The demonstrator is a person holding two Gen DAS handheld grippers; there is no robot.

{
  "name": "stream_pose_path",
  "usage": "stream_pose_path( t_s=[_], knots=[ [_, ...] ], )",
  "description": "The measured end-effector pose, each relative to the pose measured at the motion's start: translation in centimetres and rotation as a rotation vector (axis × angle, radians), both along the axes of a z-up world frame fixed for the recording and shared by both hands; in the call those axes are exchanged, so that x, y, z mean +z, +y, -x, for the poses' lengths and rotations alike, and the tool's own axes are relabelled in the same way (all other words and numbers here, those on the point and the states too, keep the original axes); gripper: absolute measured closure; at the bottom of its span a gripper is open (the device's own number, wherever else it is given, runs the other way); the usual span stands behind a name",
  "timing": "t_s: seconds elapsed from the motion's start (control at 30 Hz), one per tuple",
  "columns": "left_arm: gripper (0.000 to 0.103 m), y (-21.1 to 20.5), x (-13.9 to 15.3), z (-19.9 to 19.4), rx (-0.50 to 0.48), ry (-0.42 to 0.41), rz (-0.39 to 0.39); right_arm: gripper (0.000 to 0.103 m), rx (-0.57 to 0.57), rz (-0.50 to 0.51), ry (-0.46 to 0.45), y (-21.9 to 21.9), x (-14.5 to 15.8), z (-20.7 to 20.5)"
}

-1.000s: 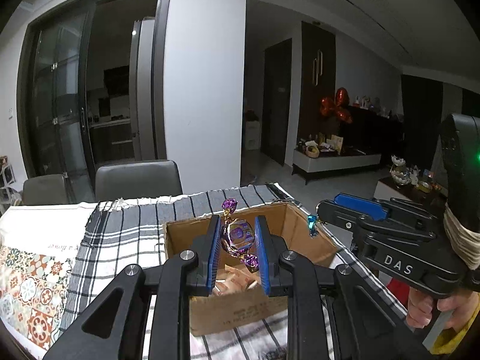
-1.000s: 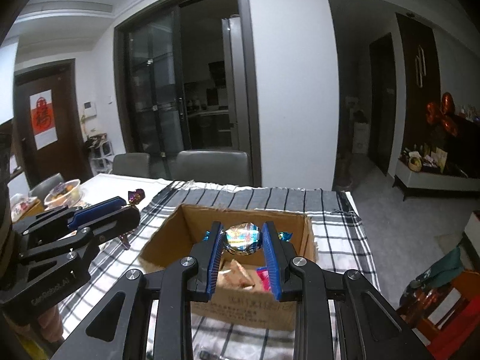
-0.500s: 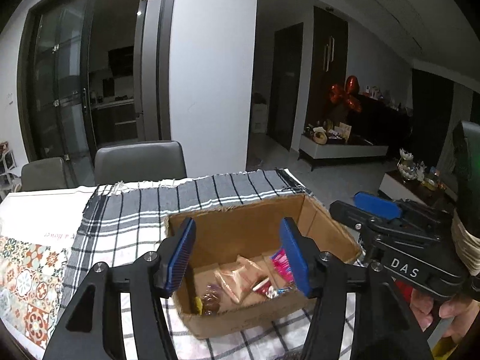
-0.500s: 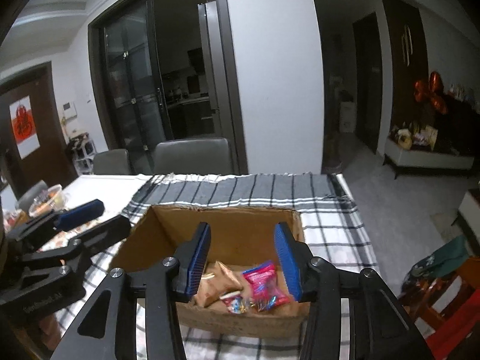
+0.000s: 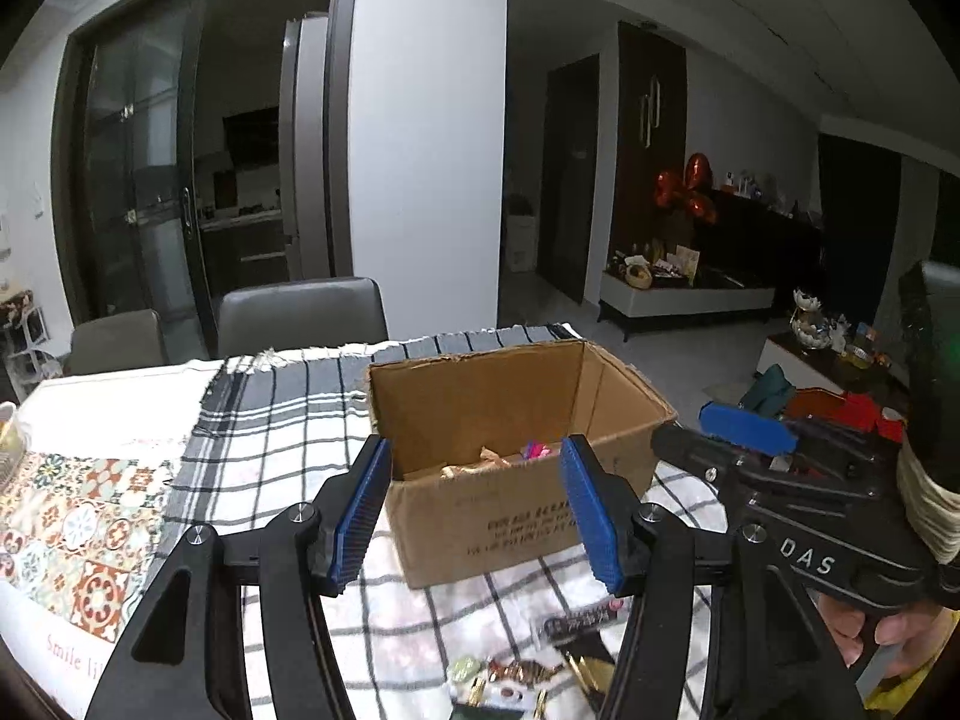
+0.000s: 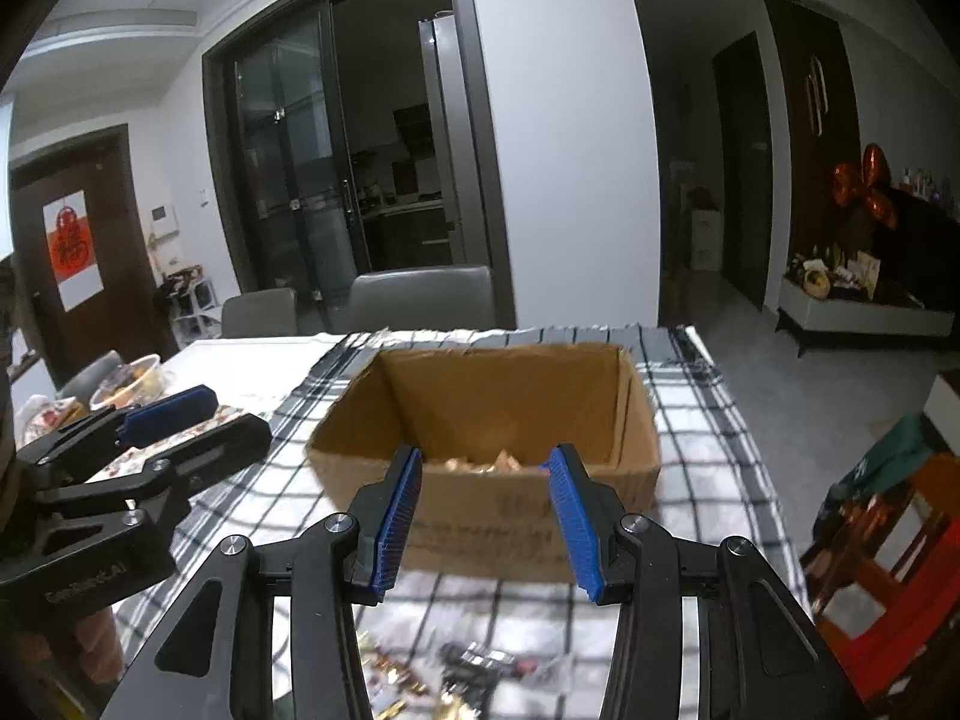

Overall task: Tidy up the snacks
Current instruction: 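Withdraw both open tools from the box back toward the remaining snacks, then grasp green packet with left tool while right tool grasps gold-and-black bar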

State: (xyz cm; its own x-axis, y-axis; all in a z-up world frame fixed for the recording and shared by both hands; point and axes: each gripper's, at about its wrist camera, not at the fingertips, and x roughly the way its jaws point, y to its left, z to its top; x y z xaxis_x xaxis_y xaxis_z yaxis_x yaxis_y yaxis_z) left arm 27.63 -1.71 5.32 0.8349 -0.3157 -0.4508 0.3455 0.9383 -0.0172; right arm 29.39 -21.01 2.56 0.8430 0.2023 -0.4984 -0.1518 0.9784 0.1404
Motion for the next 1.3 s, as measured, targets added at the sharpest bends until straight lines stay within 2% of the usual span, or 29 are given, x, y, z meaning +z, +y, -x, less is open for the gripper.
stream_pose_path(
  t_s=[0.2, 0.57, 0.83, 1.3],
  knots=[
    [0.045, 0.9, -0.7, 3.3, 0.015, -0.029, -0.033, 0.057, 0.02, -0.02, 0.022, 0.8, -1.5, 2.8],
    [0.046, 2.0, -4.8, 7.4, 0.008, 0.009, -0.087, 0.057, 0.022, -0.013, 0.09, 2.4, -5.9, 6.1],
    [0.045, 2.8, -9.0, 8.3, -0.01, 0.097, -0.099, 0.057, 0.018, 0.006, 0.157, 3.1, -9.1, 7.0],
    [0.046, 2.4, -15.9, 6.0, -0.049, 0.315, -0.097, 0.057, -0.003, -0.007, 0.343, 3.0, -14.6, 5.0]
  ],
)
